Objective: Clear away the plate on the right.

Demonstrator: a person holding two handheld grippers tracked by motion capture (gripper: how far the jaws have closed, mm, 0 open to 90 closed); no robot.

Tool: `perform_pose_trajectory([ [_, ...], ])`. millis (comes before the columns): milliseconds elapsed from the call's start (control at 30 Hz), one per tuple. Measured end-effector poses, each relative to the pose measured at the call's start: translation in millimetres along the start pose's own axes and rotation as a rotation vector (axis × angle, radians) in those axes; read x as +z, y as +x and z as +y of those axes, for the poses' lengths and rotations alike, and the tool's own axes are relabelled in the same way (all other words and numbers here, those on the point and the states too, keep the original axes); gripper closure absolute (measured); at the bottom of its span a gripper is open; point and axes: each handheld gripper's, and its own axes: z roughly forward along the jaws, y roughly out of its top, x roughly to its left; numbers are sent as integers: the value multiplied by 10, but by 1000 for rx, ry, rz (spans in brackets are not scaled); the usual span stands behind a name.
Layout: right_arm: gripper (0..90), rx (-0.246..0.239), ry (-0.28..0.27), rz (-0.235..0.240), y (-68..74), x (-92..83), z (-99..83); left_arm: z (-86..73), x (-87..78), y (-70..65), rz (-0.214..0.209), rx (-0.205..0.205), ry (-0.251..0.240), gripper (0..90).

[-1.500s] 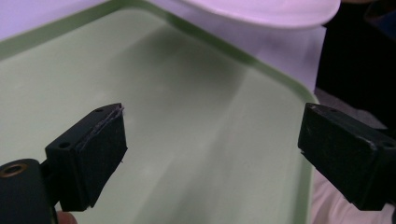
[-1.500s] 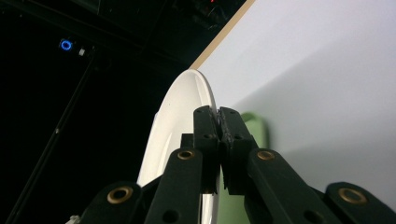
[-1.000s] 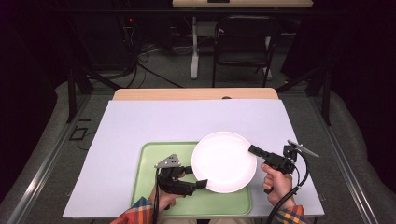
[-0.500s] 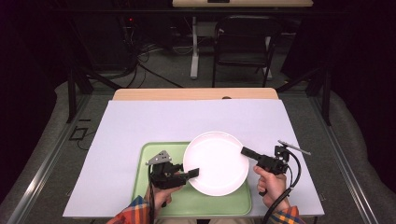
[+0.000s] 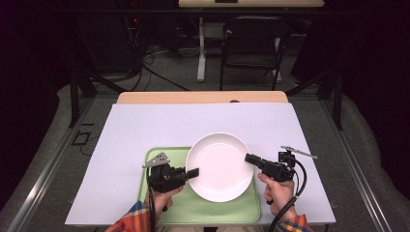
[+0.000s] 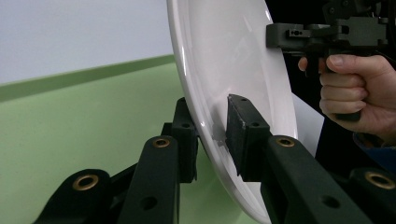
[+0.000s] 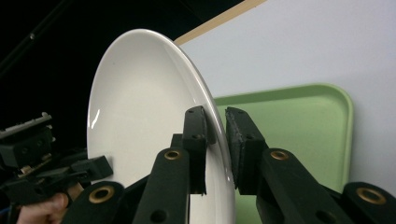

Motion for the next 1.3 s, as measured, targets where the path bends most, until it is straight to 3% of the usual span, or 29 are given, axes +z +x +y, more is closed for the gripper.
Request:
perform_pose_trajectory([
  [300,767,-59,9,-5,79,7,-17,54,-72,10,-2,13,-7,770],
  [600,762,-151,21,2,208,9,-26,119,-183,11,-6,34,-24,790],
  [867,758,-227,24,-19,309,8,-45,147,-246,5,-9,43,-21,799],
  [1300,752,-299,50,-31,432,33,-97,170,-368,26,-8,54,-4,813],
])
